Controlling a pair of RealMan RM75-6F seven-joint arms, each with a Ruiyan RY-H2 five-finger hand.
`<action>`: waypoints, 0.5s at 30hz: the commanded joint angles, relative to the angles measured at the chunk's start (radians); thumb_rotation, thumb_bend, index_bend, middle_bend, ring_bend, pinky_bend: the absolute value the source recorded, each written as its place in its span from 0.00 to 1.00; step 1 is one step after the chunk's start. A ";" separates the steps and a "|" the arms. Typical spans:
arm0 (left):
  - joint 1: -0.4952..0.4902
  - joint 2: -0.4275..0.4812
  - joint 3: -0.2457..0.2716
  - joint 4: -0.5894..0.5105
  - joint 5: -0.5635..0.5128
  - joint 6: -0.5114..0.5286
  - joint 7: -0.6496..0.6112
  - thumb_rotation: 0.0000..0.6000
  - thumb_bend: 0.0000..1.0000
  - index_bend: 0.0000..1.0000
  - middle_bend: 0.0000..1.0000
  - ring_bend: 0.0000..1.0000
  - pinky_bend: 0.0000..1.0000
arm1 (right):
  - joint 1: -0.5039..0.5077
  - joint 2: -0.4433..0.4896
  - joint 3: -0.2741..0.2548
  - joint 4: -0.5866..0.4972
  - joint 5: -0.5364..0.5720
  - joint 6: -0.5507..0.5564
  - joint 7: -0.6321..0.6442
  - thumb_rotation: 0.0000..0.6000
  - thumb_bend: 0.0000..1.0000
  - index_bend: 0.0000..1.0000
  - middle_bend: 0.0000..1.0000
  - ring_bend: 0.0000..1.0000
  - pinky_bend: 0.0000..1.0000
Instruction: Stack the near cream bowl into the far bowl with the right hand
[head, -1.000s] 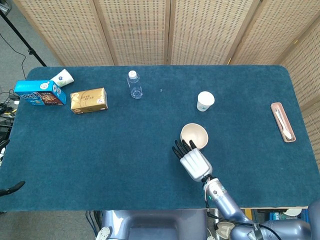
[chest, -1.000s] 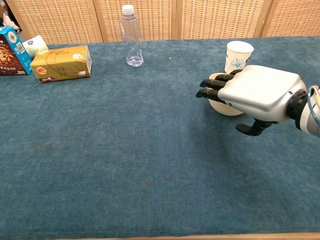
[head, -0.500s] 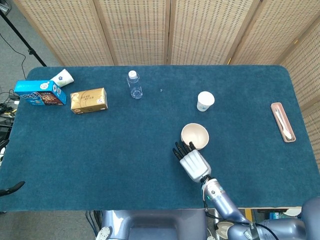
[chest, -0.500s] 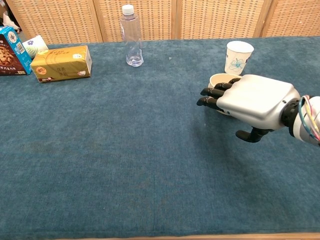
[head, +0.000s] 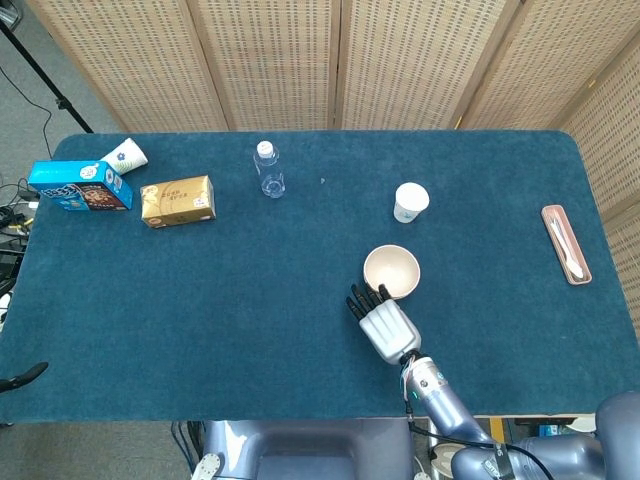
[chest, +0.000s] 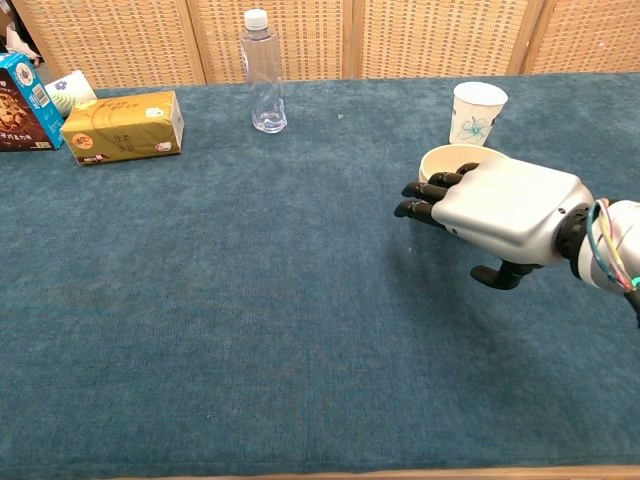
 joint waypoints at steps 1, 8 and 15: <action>0.000 0.000 0.001 0.000 0.001 0.001 -0.001 1.00 0.00 0.00 0.00 0.00 0.00 | 0.000 -0.001 -0.001 -0.002 -0.001 0.002 0.001 1.00 0.43 0.03 0.03 0.08 0.15; 0.000 -0.001 -0.001 0.001 -0.003 -0.001 0.002 1.00 0.00 0.00 0.00 0.00 0.00 | -0.014 0.037 -0.018 -0.082 -0.104 0.042 0.042 1.00 0.43 0.00 0.00 0.09 0.14; 0.000 -0.005 0.001 -0.002 0.001 -0.004 0.019 1.00 0.00 0.00 0.00 0.00 0.00 | -0.052 0.125 -0.022 -0.157 -0.261 0.106 0.156 1.00 0.39 0.00 0.00 0.08 0.13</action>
